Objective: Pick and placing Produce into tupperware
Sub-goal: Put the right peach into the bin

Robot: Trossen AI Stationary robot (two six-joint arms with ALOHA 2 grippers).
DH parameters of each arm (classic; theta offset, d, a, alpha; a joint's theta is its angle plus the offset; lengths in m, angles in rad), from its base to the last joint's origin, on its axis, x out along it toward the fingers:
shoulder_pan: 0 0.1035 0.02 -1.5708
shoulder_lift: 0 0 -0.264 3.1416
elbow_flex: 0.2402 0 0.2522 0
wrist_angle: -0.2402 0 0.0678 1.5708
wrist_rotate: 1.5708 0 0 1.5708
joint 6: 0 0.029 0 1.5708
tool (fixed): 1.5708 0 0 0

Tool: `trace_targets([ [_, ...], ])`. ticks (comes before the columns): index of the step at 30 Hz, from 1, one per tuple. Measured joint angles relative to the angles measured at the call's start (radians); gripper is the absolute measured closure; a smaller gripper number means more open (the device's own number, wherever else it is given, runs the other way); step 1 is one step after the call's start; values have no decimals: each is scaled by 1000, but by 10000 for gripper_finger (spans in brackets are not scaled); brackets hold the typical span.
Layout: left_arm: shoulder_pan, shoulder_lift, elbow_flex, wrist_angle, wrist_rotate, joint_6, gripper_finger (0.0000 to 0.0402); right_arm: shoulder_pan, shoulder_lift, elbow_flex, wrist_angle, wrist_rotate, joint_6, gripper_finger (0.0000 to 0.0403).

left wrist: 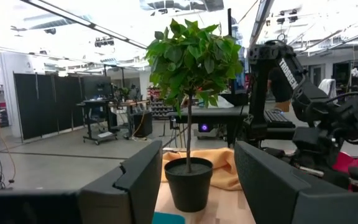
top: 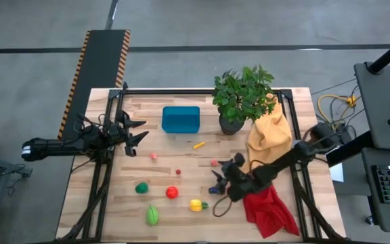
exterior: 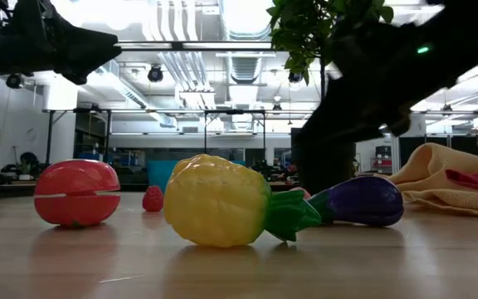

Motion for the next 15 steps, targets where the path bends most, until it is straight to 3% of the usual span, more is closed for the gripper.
trace_targets([
  [7, 1, -4, 0, 5, 0, 0, 214, -68, 46, 64, -75, -36, -2, 117],
  [15, 1, -2, 0, 1, 0, 0, 214, -116, 59, 45, -92, -98, 41, 113],
])
